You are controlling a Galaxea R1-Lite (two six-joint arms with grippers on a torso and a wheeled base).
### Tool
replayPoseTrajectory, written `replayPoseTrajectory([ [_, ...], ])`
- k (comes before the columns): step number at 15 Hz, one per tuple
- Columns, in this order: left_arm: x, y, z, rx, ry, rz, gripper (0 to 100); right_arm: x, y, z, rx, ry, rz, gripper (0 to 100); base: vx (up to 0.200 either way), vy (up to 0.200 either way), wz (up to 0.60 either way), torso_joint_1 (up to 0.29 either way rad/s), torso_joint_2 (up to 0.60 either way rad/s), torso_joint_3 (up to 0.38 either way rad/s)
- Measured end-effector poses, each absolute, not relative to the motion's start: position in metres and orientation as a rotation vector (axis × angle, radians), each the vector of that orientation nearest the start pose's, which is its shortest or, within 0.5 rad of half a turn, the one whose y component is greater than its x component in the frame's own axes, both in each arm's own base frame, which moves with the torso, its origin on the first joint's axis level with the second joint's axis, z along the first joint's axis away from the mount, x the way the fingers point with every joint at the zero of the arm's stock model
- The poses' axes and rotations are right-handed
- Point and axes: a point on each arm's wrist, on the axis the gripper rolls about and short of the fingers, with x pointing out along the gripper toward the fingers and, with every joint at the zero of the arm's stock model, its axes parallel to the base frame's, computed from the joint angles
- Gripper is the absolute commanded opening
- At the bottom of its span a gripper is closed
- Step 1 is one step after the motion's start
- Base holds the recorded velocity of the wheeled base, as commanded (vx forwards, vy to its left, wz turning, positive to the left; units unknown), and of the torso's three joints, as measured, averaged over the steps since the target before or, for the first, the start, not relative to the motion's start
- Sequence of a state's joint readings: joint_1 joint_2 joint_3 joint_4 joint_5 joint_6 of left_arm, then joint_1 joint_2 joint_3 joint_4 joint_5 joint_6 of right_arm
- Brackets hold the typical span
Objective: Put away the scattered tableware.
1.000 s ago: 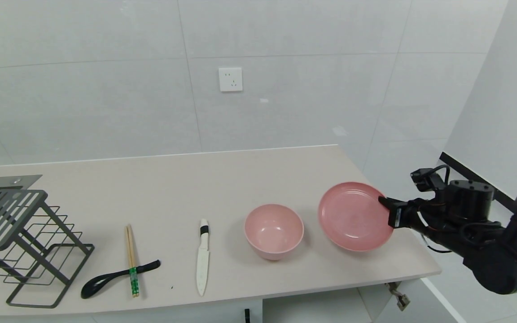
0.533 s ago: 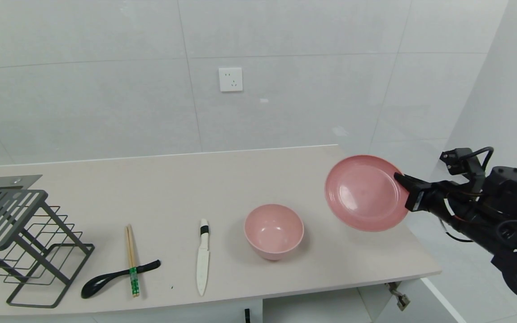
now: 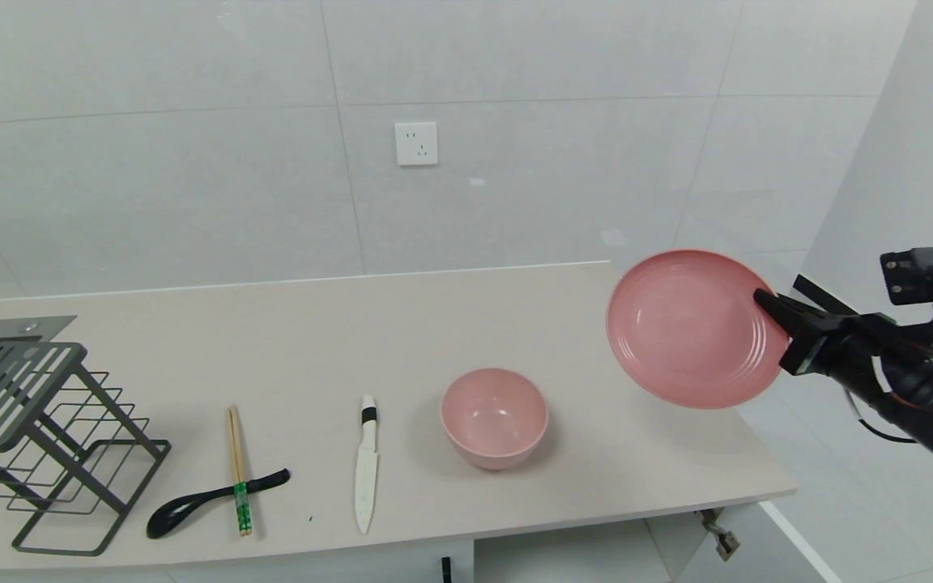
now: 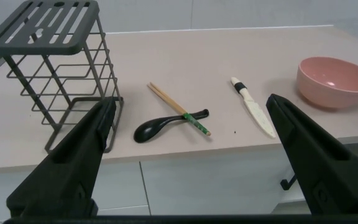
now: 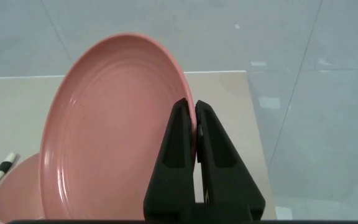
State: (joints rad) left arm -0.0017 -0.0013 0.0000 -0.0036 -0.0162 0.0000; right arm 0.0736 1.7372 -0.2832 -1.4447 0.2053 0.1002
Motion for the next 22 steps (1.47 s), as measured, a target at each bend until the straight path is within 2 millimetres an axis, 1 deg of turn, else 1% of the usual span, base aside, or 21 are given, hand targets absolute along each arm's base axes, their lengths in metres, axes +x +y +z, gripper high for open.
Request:
replayPoseTrajectory([
  [2, -0.023, 0.0, 0.076, 0.003, -0.005, -0.021, 100, 0.23, 0.019, 0.137, 0.101, 0.0, 0.27, 0, 0.0, 0.0, 0.0, 0.0, 0.0, 0.0],
  [3, -0.023, 0.0, 0.076, 0.004, -0.004, -0.022, 100, 0.226, 0.016, 0.141, 0.099, -0.016, 0.258, 0, 0.0, 0.0, 0.0, 0.0, 0.0, 0.0],
  [6, -0.023, 0.0, 0.076, 0.007, -0.004, -0.021, 100, 0.221, 0.002, 0.149, 0.089, -0.055, 0.199, 0, 0.0, 0.0, 0.0, 0.0, 0.0, 0.0],
  [10, -0.023, -0.001, 0.076, 0.015, -0.007, -0.065, 100, 0.216, 0.002, 0.156, 0.083, -0.085, 0.204, 0, 0.0, 0.0, 0.0, 0.0, 0.0, 0.0],
  [12, -0.023, -0.001, 0.077, 0.071, -0.016, -0.067, 100, 0.214, 0.002, 0.161, 0.083, -0.106, 0.206, 0, 0.0, 0.0, 0.0, 0.0, 0.0, 0.0],
  [14, -0.023, -0.002, 0.078, 0.09, -0.033, -0.069, 100, 0.212, 0.002, 0.163, 0.081, -0.117, 0.206, 0, 0.0, 0.0, 0.0, 0.0, 0.0, 0.0],
  [15, -0.024, -0.002, 0.084, 0.082, -0.07, -0.067, 100, 0.211, 0.002, 0.164, 0.081, -0.118, 0.207, 0, 0.0, 0.0, 0.0, 0.0, 0.0, 0.0],
  [17, -0.034, -0.002, 0.119, 0.069, -0.23, -0.064, 100, 0.211, 0.003, 0.165, 0.08, -0.124, 0.21, 0, 0.0, 0.0, 0.0, 0.0, 0.0, 0.0],
  [18, -0.041, -0.002, 0.138, 0.058, -0.283, -0.074, 100, 0.211, 0.003, 0.165, 0.08, -0.125, 0.212, 0, 0.0, 0.0, 0.0, 0.0, 0.0, 0.0],
  [19, -0.042, -0.001, 0.147, 0.038, -0.277, -0.094, 100, 0.211, 0.003, 0.165, 0.08, -0.126, 0.212, 0, 0.0, 0.0, 0.0, 0.0, 0.0, 0.0],
  [20, -0.04, -0.001, 0.151, 0.017, -0.244, -0.125, 100, 0.211, 0.003, 0.165, 0.079, -0.127, 0.212, 0, 0.0, 0.0, 0.0, 0.0, 0.0, 0.0],
  [22, -0.029, 0.0, 0.157, -0.007, -0.169, -0.171, 100, 0.211, 0.003, 0.165, 0.078, -0.126, 0.213, 0, 0.0, 0.0, 0.0, 0.0, 0.0, 0.0],
])
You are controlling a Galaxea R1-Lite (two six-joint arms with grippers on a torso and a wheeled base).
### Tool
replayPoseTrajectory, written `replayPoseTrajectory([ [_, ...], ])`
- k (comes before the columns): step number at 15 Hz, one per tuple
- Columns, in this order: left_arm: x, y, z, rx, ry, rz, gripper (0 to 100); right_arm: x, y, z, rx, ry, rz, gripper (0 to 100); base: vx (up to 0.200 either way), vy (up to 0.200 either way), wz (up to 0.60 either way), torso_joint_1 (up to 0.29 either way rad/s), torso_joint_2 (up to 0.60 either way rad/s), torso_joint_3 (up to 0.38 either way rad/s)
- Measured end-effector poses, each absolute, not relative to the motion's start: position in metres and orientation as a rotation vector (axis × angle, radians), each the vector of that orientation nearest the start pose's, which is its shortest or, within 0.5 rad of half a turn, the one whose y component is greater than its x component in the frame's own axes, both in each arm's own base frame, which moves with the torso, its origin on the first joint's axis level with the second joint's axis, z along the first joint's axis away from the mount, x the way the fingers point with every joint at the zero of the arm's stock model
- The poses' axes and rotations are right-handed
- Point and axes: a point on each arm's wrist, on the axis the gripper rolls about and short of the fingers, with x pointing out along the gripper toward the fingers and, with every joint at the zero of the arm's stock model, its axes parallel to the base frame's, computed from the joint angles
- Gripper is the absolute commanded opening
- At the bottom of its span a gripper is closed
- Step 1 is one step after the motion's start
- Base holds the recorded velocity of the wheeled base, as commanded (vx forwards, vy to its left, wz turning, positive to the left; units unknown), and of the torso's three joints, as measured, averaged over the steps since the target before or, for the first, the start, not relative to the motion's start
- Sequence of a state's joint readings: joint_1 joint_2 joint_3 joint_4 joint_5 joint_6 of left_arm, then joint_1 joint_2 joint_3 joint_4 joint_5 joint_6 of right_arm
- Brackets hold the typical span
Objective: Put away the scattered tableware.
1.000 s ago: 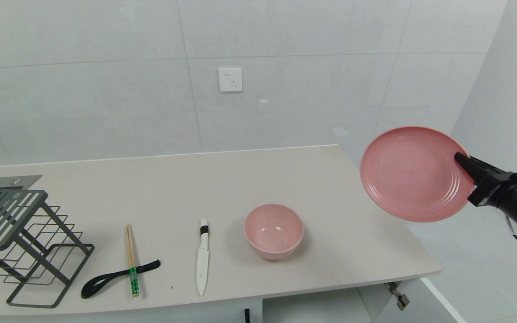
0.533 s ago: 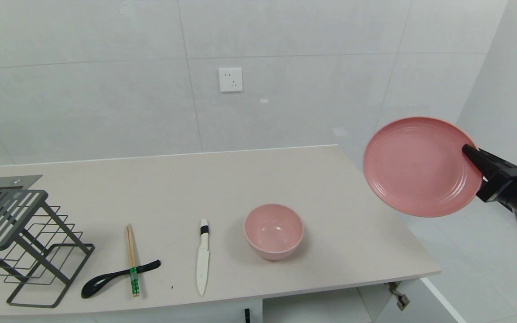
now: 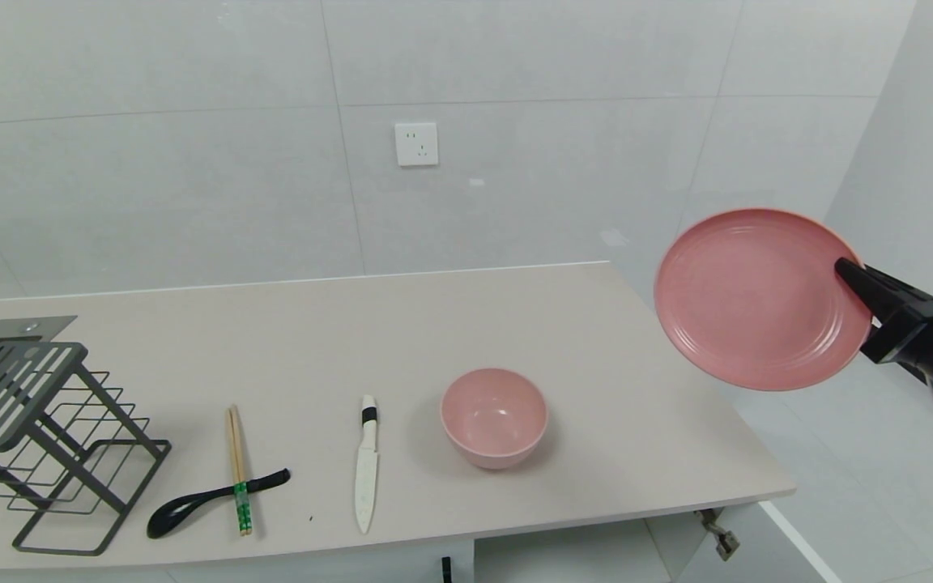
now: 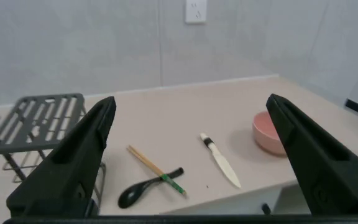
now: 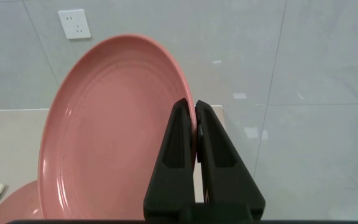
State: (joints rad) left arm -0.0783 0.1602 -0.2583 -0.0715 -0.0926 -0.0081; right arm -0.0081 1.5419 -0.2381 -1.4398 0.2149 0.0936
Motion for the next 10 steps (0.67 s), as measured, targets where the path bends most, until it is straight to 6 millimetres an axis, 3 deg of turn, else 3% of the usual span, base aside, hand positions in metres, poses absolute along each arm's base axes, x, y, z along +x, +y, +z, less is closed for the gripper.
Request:
replayPoseTrajectory([
  [6, 0.032, -0.009, 0.178, -0.048, 0.154, -0.335, 100, 0.211, 0.006, 0.162, 0.08, -0.107, 0.224, 0, 0.0, 0.0, 0.0, 0.0, 0.0, 0.0],
  [10, 0.078, -0.02, 0.206, 0.01, 0.189, -0.443, 100, 0.211, 0.006, 0.159, 0.082, -0.095, 0.224, 0, 0.0, 0.0, 0.0, 0.0, 0.0, 0.0],
])
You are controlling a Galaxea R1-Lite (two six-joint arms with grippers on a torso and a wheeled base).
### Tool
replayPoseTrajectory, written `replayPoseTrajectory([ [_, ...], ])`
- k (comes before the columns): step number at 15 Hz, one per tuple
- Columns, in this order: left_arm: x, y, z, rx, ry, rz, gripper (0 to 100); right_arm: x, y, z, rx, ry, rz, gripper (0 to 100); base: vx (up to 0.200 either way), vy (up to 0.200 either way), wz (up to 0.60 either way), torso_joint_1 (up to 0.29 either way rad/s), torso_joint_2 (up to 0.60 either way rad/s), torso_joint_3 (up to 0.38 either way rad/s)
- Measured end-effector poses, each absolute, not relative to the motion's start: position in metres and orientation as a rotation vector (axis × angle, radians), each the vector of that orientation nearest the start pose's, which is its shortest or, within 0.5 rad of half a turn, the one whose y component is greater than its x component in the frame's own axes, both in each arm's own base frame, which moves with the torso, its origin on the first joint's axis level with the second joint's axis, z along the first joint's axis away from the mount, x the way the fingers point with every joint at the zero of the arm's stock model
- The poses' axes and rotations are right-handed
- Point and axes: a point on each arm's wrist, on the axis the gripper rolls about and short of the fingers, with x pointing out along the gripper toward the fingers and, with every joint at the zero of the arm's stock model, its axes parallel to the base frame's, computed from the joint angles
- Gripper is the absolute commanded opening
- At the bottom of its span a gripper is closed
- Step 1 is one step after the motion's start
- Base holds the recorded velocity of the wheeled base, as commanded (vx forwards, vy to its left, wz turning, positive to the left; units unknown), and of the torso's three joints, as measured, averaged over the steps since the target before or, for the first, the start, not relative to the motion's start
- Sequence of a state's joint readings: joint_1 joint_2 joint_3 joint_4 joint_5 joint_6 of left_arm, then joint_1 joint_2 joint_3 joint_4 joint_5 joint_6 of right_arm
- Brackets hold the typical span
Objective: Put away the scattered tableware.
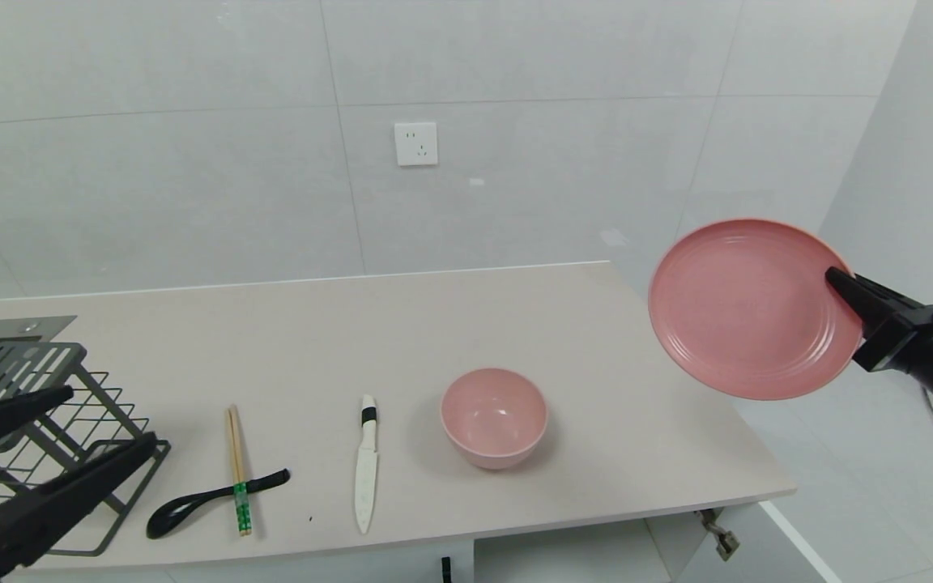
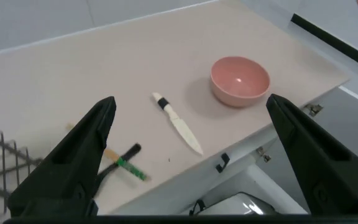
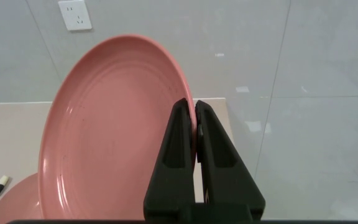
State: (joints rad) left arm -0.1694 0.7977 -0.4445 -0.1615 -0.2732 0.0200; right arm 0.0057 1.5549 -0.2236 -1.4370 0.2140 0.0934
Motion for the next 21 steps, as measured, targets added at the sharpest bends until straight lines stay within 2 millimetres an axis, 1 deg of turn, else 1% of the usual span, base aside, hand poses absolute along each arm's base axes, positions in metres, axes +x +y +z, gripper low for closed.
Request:
replayPoseTrajectory([
  [3, 0.11, -0.03, 0.212, 0.032, 0.158, -0.491, 100, 0.212, 0.006, 0.157, 0.082, -0.084, 0.224, 0, 0.0, 0.0, 0.0, 0.0, 0.0, 0.0],
  [5, 0.128, -0.036, 0.207, 0.038, 0.193, -0.516, 100, 0.211, 0.006, 0.154, 0.083, -0.073, 0.224, 0, 0.0, 0.0, 0.0, 0.0, 0.0, 0.0],
  [8, 0.145, -0.046, 0.204, 0.041, 0.215, -0.551, 100, 0.211, 0.006, 0.153, 0.083, -0.069, 0.224, 0, 0.0, 0.0, 0.0, 0.0, 0.0, 0.0],
  [11, 0.168, -0.054, 0.204, 0.043, 0.2, -0.556, 100, 0.211, 0.006, 0.153, 0.084, -0.068, 0.224, 0, 0.0, 0.0, 0.0, 0.0, 0.0, 0.0],
  [13, 0.186, -0.064, 0.2, 0.039, 0.176, -0.58, 100, 0.211, 0.006, 0.153, 0.084, -0.068, 0.225, 0, 0.0, 0.0, 0.0, 0.0, 0.0, 0.0],
  [14, 0.194, -0.071, 0.198, 0.03, 0.159, -0.612, 100, 0.211, 0.006, 0.153, 0.084, -0.068, 0.225, 0, 0.0, 0.0, 0.0, 0.0, 0.0, 0.0],
  [17, 0.216, -0.093, 0.179, -0.035, 0.243, -0.693, 100, 0.212, 0.007, 0.152, 0.083, -0.064, 0.23, 0, 0.0, 0.0, 0.0, 0.0, 0.0, 0.0],
  [21, 0.26, -0.115, 0.159, -0.12, 0.347, -0.656, 100, 0.212, 0.008, 0.151, 0.081, -0.057, 0.232, 0, 0.0, 0.0, 0.0, 0.0, 0.0, 0.0],
])
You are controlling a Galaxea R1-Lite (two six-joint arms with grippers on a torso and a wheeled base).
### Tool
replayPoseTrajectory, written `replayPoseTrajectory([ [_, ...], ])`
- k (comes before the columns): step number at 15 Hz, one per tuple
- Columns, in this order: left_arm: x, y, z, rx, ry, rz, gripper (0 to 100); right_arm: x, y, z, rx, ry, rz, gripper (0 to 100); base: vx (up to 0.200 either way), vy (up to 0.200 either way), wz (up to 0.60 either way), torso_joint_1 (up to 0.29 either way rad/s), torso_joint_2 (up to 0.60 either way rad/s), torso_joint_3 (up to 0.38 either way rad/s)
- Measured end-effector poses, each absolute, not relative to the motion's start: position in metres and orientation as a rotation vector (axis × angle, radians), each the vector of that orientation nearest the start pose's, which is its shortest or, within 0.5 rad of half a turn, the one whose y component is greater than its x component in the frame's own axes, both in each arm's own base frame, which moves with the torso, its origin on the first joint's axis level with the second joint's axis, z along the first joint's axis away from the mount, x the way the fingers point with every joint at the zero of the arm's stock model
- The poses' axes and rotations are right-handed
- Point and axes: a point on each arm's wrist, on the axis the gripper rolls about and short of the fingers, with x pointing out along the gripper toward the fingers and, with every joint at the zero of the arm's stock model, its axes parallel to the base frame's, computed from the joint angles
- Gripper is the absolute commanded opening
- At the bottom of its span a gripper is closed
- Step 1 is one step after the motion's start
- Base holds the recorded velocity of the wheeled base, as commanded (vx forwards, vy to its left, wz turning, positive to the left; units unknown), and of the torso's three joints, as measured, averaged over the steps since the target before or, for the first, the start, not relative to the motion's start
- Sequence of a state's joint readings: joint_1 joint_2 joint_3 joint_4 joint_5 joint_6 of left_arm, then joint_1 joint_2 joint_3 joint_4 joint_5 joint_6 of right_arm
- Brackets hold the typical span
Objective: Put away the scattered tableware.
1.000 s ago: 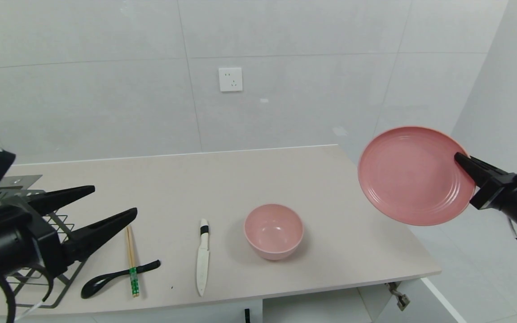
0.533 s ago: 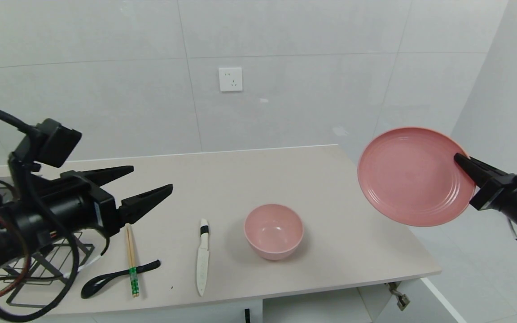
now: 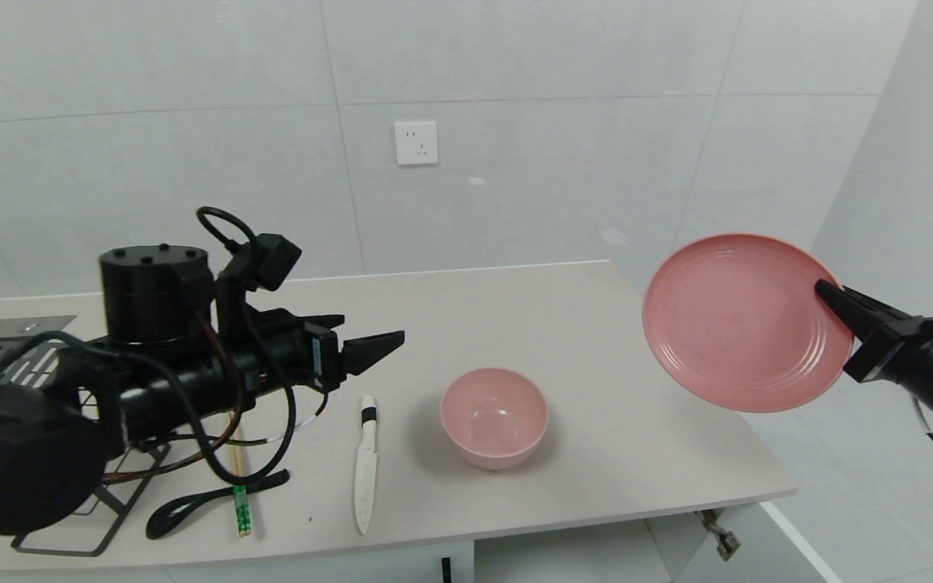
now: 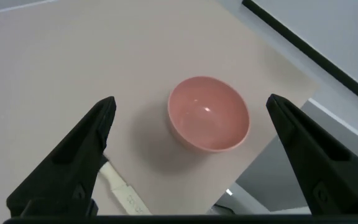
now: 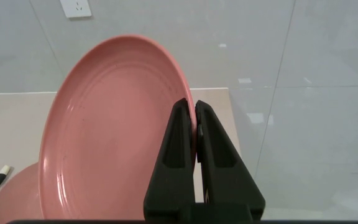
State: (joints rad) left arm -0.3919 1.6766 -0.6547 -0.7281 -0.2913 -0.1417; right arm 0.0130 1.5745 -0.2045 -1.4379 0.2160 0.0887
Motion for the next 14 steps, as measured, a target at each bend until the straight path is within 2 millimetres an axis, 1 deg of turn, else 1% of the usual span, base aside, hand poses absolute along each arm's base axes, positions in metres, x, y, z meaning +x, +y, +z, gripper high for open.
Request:
replayPoseTrajectory([
  [2, 0.276, -0.127, 0.15, -0.181, 0.393, -0.634, 100, 0.212, 0.009, 0.151, 0.082, -0.056, 0.236, 0, 0.0, 0.0, 0.0, 0.0, 0.0, 0.0],
  [5, 0.289, -0.144, 0.131, -0.188, 0.453, -0.65, 100, 0.211, 0.01, 0.15, 0.082, -0.055, 0.243, 0, 0.0, 0.0, 0.0, 0.0, 0.0, 0.0],
  [10, 0.317, -0.163, 0.103, -0.176, 0.499, -0.658, 100, 0.211, 0.011, 0.149, 0.083, -0.049, 0.244, 0, 0.0, 0.0, 0.0, 0.0, 0.0, 0.0],
  [14, 0.329, -0.173, 0.079, -0.162, 0.526, -0.646, 100, 0.209, 0.011, 0.147, 0.084, -0.041, 0.246, 0, 0.0, 0.0, 0.0, 0.0, 0.0, 0.0],
])
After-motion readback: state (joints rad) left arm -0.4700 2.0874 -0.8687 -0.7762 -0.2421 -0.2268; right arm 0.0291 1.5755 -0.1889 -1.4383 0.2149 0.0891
